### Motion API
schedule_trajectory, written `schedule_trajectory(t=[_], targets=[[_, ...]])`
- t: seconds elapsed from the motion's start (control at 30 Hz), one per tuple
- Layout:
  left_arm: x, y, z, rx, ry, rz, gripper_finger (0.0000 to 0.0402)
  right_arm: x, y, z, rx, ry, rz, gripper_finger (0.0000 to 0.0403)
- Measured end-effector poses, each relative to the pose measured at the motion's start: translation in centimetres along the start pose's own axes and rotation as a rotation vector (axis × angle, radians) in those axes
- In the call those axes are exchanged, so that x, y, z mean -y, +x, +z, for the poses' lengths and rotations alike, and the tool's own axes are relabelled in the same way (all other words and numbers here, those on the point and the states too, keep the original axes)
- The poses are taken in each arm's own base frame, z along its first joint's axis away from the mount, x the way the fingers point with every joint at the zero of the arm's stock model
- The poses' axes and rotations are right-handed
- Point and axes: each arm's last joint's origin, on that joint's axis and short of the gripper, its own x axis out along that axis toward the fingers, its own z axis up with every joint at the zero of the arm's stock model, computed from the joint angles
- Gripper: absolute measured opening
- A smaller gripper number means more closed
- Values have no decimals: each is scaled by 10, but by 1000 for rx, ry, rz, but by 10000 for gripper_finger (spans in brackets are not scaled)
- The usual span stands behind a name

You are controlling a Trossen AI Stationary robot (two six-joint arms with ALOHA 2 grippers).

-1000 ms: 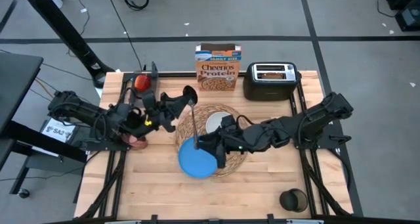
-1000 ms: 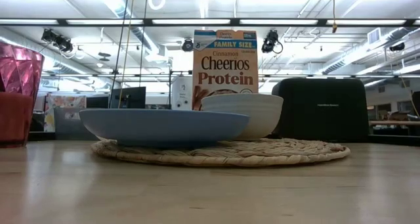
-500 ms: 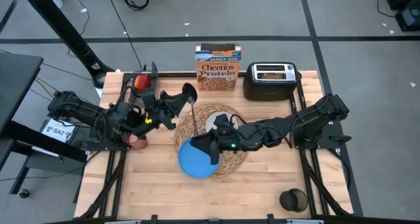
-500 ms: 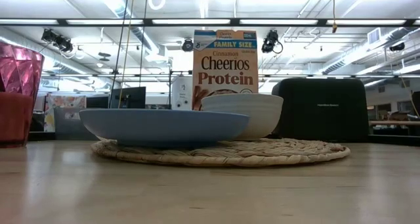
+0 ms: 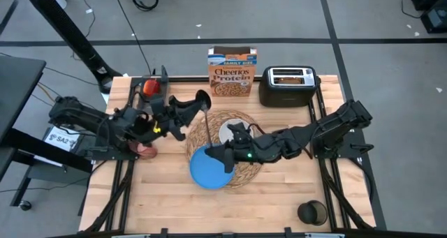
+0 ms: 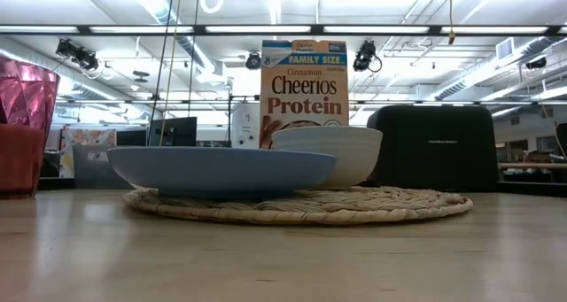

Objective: Arrange a breakfast setting
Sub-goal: Put the black spoon on the brown table mat to the right of the blue plate

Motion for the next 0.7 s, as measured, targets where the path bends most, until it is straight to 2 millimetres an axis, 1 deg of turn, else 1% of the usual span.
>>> schedule_trajectory(t=[0.13,0.2,0.27,0.33,0.4,0.5,0.6,0.63,0.7], targets=[[-3,-16,12,-97,54,5,171,1,-9,-18,-47,91,-76,10],[-6,-28,20,-159,95,9,204,3,-16,-30,-74,137,-141,10],[-8,-41,25,-227,136,4,230,8,-26,-45,-110,174,-231,10],[-11,-54,29,-299,163,-4,246,12,-40,-60,-139,212,-331,10],[-12,-66,31,-364,168,-18,253,18,-57,-73,-166,250,-444,10],[-12,-79,30,-439,171,-49,253,27,-87,-91,-186,293,-628,10],[-7,-87,27,-487,180,-89,247,37,-112,-101,-224,286,-796,10],[-5,-89,25,-496,182,-101,246,40,-116,-104,-253,276,-830,10],[-2,-91,22,-508,182,-117,243,49,-117,-108,-293,294,-852,10]])
